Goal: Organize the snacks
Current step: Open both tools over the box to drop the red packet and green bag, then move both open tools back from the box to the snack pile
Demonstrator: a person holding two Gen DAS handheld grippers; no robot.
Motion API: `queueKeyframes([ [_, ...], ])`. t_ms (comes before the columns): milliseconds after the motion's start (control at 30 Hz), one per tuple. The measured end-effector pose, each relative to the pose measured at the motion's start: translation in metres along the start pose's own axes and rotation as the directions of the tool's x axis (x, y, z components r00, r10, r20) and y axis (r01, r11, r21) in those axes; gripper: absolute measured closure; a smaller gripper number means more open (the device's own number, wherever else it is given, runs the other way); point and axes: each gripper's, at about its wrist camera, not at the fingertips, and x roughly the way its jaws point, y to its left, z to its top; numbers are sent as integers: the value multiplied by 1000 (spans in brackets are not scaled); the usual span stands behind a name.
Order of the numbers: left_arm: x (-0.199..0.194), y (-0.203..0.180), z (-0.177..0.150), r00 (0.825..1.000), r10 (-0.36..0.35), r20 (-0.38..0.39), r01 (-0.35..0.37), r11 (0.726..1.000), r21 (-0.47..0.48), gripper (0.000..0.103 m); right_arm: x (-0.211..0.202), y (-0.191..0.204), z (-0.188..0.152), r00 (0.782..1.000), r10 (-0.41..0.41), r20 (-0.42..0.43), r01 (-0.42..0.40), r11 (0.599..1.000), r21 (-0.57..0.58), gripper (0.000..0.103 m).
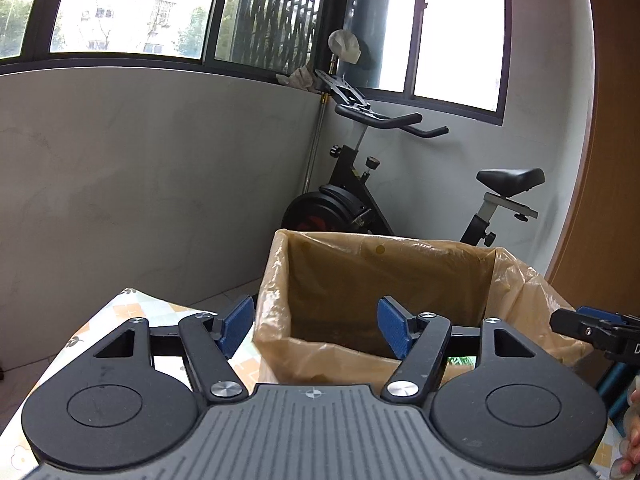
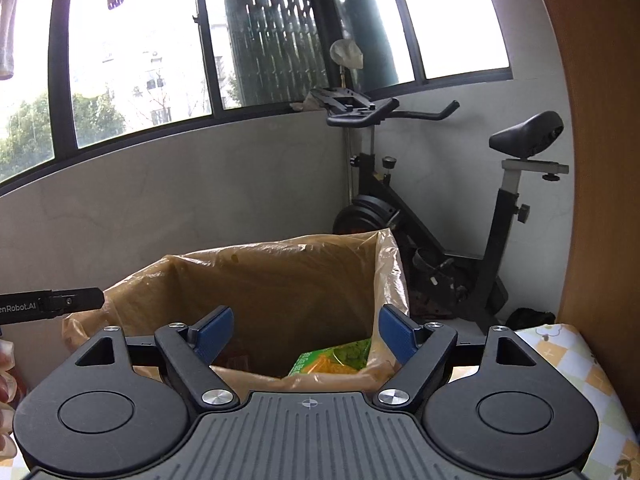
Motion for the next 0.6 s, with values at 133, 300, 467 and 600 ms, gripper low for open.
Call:
queueKeyframes([
  [133, -29, 18, -17, 1000, -27, 2, 27, 999, -37, 21, -28, -1, -10, 1000, 12, 27, -12, 1000, 1, 22],
  [300, -58, 27, -41, 998, -68, -18, 67, 996, -59, 20, -57, -4, -28, 998, 2, 56, -4, 1000, 31, 22],
  [467, -78, 28, -73, 993, -112, -45, 108, 991, -77, 15, -79, 0, -59, 998, -15, 55, 12, 998, 57, 22],
  [600, -85, 26, -102, 989, -122, -87, 112, 987, -111, 13, -85, 3, -88, 1000, -24, 13, 22, 995, 101, 22],
])
